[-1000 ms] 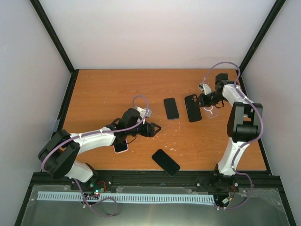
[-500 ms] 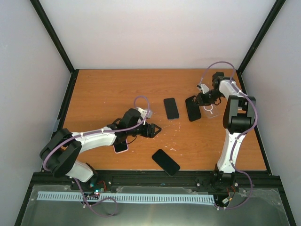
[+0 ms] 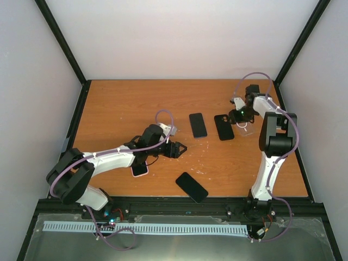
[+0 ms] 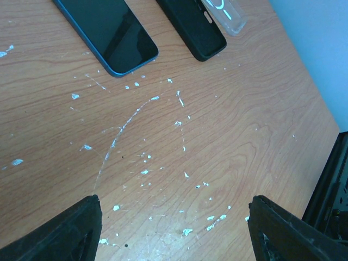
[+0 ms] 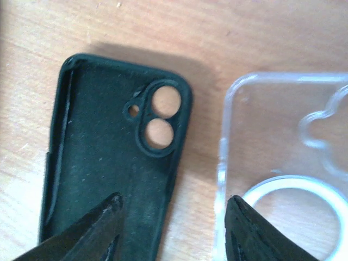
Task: Take the phone out of the phone case
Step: Place the phone case at the center of the board.
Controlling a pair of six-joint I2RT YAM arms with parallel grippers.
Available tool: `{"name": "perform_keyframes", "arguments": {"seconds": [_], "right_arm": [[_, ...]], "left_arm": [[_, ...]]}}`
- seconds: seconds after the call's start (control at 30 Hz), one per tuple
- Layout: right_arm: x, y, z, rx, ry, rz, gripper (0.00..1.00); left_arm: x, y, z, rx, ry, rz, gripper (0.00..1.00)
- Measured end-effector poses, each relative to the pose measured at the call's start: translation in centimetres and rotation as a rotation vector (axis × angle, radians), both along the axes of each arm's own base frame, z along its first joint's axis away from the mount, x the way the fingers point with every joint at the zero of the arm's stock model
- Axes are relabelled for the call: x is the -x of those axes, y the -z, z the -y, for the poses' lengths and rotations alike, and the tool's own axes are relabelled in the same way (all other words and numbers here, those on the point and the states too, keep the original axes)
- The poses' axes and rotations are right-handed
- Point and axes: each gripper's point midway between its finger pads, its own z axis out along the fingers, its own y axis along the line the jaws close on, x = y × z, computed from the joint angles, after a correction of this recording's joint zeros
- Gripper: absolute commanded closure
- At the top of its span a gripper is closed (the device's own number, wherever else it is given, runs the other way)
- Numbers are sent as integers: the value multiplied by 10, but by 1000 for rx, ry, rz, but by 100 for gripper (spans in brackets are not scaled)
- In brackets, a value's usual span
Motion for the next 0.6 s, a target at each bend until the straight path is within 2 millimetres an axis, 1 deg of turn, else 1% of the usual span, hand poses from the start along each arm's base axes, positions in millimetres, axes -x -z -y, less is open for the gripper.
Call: {"name": "perform_keyframes", "arguments": {"seconds": [0.13,0.23,0.37,0.43,0.6], "right_arm": [[-11,-7,3,69,-2,59,45],[-18,-8,-3,125,-22,93,44],[-20,-7,-9,179,-41,108,42],[-22,-5,-6,217,-40,117,42],[-19,8,13,306,-16,96,43]], "left_arm": [[-1,-2,1,3,1,5,25],[-3,-4,3,4,6,12,25],[-5,-4,6,-1,11,13,25],[-6,-4,6,-2,12,15,25],[-6,-5,6,-4,15,16,25]]}}
